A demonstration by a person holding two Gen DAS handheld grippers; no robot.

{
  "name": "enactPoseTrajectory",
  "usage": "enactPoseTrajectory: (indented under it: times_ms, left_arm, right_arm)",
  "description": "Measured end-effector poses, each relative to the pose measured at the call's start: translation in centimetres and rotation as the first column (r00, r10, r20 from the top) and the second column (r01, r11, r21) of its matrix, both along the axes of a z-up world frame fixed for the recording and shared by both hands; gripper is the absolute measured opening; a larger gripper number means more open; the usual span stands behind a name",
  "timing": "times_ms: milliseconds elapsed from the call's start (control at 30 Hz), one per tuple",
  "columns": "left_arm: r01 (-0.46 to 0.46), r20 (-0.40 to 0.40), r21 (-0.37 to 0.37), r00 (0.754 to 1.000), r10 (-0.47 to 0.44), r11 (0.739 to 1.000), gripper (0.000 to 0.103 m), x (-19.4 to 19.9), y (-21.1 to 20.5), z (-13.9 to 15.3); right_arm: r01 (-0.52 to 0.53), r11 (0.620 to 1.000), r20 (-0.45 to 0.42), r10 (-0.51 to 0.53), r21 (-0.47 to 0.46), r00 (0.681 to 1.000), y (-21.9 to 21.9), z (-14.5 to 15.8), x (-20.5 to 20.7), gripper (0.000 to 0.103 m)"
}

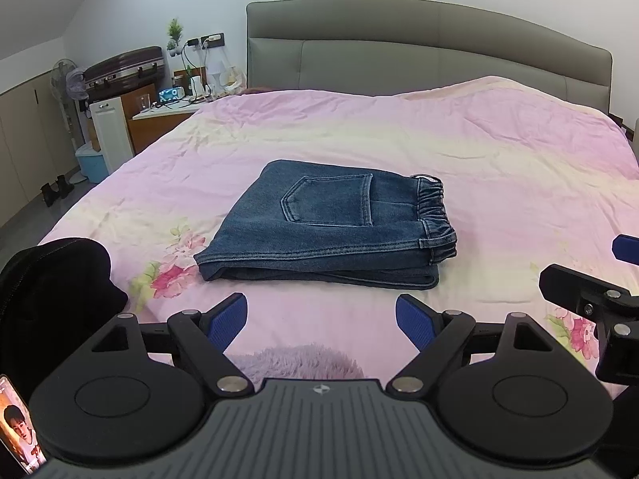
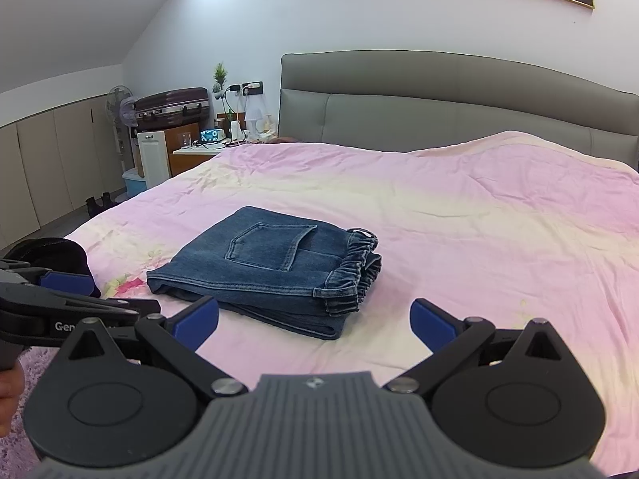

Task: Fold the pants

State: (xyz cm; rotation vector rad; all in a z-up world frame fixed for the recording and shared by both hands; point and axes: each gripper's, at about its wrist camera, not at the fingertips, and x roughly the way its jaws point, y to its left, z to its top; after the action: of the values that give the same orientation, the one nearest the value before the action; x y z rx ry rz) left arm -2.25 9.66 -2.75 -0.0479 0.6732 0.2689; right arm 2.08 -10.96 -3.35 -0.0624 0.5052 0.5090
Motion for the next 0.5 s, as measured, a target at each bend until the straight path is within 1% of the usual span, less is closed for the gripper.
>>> enactPoseTrajectory:
  times_ms: [500]
  left_arm:
    - [-0.004, 0.002, -0.001, 1.0, 0.004, 1.0, 0.098, -0.23, -0.11, 0.17]
  right_arm:
    - [-0.004, 1.0, 0.005, 0.004, 0.005, 1.0, -0.23, -0.03, -0.25, 0.098]
